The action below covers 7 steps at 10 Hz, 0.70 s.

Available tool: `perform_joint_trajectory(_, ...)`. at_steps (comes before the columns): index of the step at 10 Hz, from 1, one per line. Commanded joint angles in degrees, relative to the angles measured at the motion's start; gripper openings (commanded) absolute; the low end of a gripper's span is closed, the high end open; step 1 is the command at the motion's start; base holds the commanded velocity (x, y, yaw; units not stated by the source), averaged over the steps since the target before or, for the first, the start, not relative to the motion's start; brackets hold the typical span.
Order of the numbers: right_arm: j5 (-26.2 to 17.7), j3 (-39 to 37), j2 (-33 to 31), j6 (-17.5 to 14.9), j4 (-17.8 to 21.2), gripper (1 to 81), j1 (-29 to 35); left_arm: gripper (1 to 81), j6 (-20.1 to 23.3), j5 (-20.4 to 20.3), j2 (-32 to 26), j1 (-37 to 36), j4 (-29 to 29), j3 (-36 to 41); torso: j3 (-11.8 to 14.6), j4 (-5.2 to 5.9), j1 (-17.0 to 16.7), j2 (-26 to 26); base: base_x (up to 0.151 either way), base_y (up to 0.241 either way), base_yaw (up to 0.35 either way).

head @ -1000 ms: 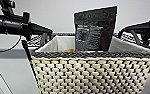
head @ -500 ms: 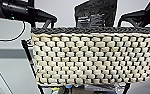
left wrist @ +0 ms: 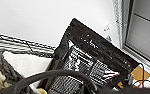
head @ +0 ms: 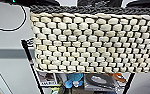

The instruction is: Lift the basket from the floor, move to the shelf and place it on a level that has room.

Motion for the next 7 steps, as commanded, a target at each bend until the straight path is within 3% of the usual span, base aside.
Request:
perform_joint_trajectory(1,4.14,-4.36,3.78,-1.12,0.56,1.0,8.84,1.0,0.72,-6.27,4.44,-8.75,-0.54,-5.07,-0.02,0.00,0.00,0.00,0.000,0.000,0.000)
perform_joint_trajectory(7,2.49,-10.33,7.47,-1.39,-0.31,1.0,9.72,1.0,0.81,-5.48,9.97,-10.15,-0.19,-11.04,-0.02,0.00,-0.02,0.00,0.000,0.000,0.000)
